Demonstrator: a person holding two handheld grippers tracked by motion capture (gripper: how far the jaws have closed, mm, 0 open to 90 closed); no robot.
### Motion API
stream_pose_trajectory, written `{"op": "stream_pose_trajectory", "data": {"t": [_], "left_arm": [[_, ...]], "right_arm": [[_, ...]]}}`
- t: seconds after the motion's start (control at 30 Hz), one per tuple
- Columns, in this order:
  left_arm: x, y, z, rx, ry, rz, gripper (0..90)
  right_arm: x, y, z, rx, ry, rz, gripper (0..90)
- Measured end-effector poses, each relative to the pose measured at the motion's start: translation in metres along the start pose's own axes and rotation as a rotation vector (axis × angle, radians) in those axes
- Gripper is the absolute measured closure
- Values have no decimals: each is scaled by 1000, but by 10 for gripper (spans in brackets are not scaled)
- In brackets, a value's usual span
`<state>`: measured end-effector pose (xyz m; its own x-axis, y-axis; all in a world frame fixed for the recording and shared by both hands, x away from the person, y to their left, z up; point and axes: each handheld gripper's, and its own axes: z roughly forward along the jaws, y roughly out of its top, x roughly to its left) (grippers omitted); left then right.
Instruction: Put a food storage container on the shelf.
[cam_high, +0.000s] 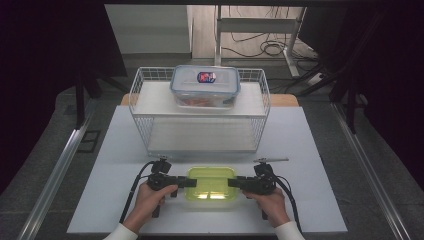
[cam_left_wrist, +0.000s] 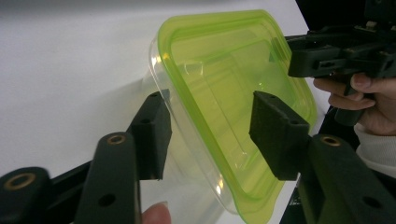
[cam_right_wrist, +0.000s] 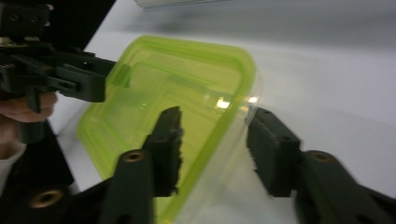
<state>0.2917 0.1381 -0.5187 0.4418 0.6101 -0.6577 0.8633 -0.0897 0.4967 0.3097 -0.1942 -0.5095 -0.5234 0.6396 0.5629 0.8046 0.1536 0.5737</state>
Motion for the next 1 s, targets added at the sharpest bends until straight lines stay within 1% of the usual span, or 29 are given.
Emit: {"op": "stream_pose_trajectory", "data": {"t": [0.07,0.1,0.13,0.17,0.23,0.27,0.3,0.33,0.37,0.43,0.5,0.63,0.7,0.73,0.8,0.83,0.93,1.0], "left_arm": [[0,-1,-1,-6,14,3,558],[0,-1,-2,-13,22,15,577],[-1,-1,-3,-23,22,13,602],[-2,-1,-4,-28,27,13,634],[-3,-2,-5,-37,32,19,667],[-3,-2,-6,-36,35,25,683],[-3,-3,-7,-34,35,32,692],[-4,-3,-7,-35,36,31,697],[-5,-3,-8,-43,33,27,702],[-5,-4,-10,-53,27,35,724],[-7,-5,-10,-63,32,42,735],[-8,-6,-12,-60,45,65,749],[-9,-7,-13,-66,39,74,753],[-10,-8,-14,-75,45,81,758],[-13,-9,-16,-99,61,95,772],[-15,-10,-17,-109,74,106,778],[-16,-10,-19,-114,59,113,778],[-17,-11,-21,-121,48,121,776]], "right_arm": [[0,-1,-1,-3,4,21,601],[0,-1,-1,-7,5,27,651],[1,-2,-3,-11,-11,27,681],[0,-2,-4,-18,-5,25,692],[0,-4,-5,-27,7,49,710],[0,-5,-6,-29,11,52,715],[0,-5,-7,-33,14,57,719],[1,-6,-7,-36,14,58,722],[1,-6,-7,-37,12,56,725],[3,-7,-9,-45,8,46,735],[4,-8,-11,-49,14,43,742],[5,-9,-14,-55,26,32,752],[6,-9,-16,-67,37,35,777],[7,-8,-17,-73,43,40,788],[9,-7,-18,-76,42,14,792],[9,-8,-18,-76,42,12,792],[11,-7,-18,-78,34,-10,792],[12,-7,-20,-82,41,-17,792]]}}
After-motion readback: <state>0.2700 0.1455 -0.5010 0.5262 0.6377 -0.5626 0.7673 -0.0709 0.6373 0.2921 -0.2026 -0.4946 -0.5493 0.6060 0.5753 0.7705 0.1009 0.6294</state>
